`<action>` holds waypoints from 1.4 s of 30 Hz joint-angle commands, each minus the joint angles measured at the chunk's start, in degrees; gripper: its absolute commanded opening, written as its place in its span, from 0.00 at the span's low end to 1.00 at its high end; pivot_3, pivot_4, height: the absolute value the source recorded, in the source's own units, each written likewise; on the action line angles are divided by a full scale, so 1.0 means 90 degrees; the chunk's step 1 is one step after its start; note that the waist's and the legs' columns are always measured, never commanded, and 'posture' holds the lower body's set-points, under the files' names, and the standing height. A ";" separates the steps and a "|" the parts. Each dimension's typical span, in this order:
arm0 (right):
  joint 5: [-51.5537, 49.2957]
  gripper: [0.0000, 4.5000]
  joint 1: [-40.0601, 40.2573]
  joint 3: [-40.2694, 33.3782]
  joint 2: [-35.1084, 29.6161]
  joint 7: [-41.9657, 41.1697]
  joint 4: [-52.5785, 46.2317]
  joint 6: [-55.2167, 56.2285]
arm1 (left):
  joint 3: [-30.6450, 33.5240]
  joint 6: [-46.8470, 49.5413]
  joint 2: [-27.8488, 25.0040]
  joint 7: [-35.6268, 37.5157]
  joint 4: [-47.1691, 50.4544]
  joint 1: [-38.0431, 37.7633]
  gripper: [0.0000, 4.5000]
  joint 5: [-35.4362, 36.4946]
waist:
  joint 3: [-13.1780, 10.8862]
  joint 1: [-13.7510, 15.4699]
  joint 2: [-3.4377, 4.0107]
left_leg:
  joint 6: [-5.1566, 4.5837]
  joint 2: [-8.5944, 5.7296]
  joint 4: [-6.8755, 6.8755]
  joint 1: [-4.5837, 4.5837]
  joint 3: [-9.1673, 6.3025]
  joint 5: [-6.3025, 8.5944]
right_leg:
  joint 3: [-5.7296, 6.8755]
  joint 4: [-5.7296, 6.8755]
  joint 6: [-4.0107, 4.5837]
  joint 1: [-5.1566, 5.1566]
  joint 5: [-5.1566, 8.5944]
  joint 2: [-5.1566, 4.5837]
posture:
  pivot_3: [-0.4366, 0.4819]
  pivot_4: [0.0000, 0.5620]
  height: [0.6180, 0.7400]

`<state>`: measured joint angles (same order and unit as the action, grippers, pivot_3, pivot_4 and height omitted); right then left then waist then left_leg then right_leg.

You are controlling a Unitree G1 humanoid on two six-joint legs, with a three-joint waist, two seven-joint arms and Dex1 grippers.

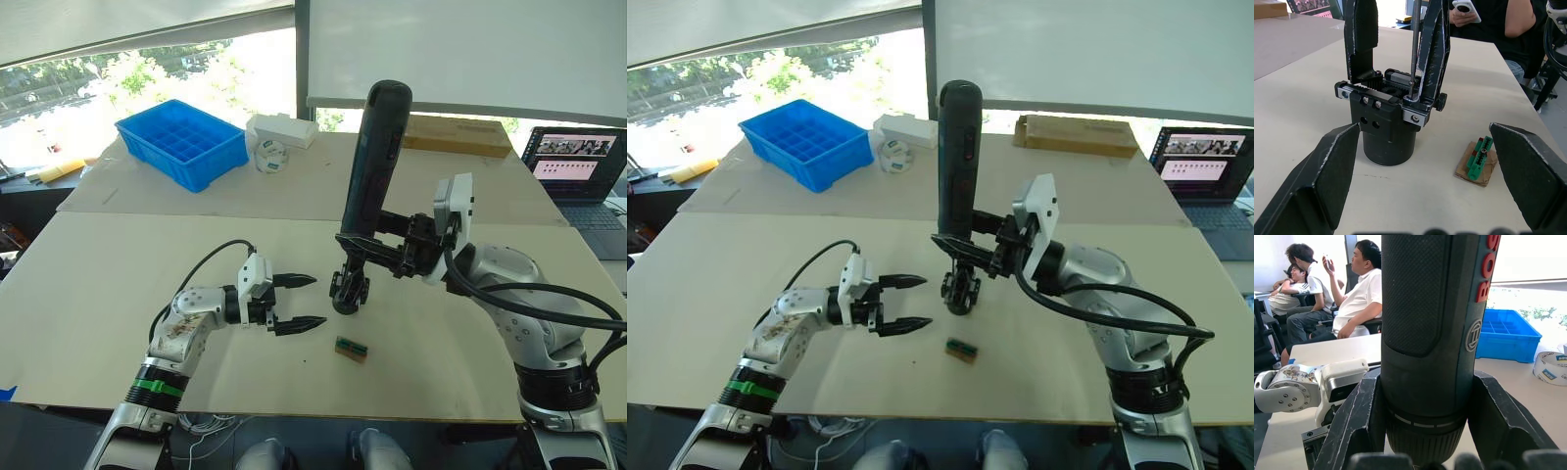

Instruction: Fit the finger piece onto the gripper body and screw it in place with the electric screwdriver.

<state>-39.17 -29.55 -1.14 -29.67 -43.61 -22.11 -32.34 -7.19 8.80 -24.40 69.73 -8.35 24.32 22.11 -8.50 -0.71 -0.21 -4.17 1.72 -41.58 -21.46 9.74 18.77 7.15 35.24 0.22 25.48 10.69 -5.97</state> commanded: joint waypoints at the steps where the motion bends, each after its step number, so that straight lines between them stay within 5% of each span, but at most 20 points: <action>1: 0.0021 0.43 -0.0125 -0.0146 0.0069 0.0027 -0.0249 0.0284 | 0.0010 0.0015 0.0004 -0.0010 0.0244 0.0009 1.00 0.0052 | 0.0000 -0.0001 0.0000 | 0.0000 0.0000 0.0000 0.0000 0.0000 0.0000 | 0.0000 0.0000 0.0000 0.0000 0.0000 0.0000 | 0.48 0.27 1.00; 26: 0.0162 0.43 -0.0079 -0.0120 0.0147 -0.0049 -0.0284 0.0273 | -0.0144 -0.0075 0.0084 -0.0145 0.0117 0.0020 1.00 -0.0132 | 0.0000 -0.0001 0.0000 | 0.0000 0.0000 0.0000 0.0000 0.0001 0.0000 | 0.0000 0.0001 0.0000 0.0000 0.0000 0.0000 | 0.48 0.27 1.00; 42: 0.0180 0.43 -0.0047 -0.0052 0.0178 0.0004 -0.0374 0.0264 | -0.0602 -0.1075 0.0886 -0.0448 -0.2016 0.0927 1.00 -0.1198 | 0.0000 -0.0001 0.0000 | 0.0000 -0.0003 -0.0001 0.0000 0.0002 0.0000 | 0.0001 0.0001 0.0000 0.0000 0.0000 0.0001 | 0.48 0.27 1.00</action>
<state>-37.10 -29.39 -0.45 -28.34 -43.61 -22.16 -32.10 -12.39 1.05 -16.99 65.43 -25.94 31.37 11.46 -8.50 -0.72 -0.21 -4.17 1.70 -41.59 -21.45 9.76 18.76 7.16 35.25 0.22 25.47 10.69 -5.96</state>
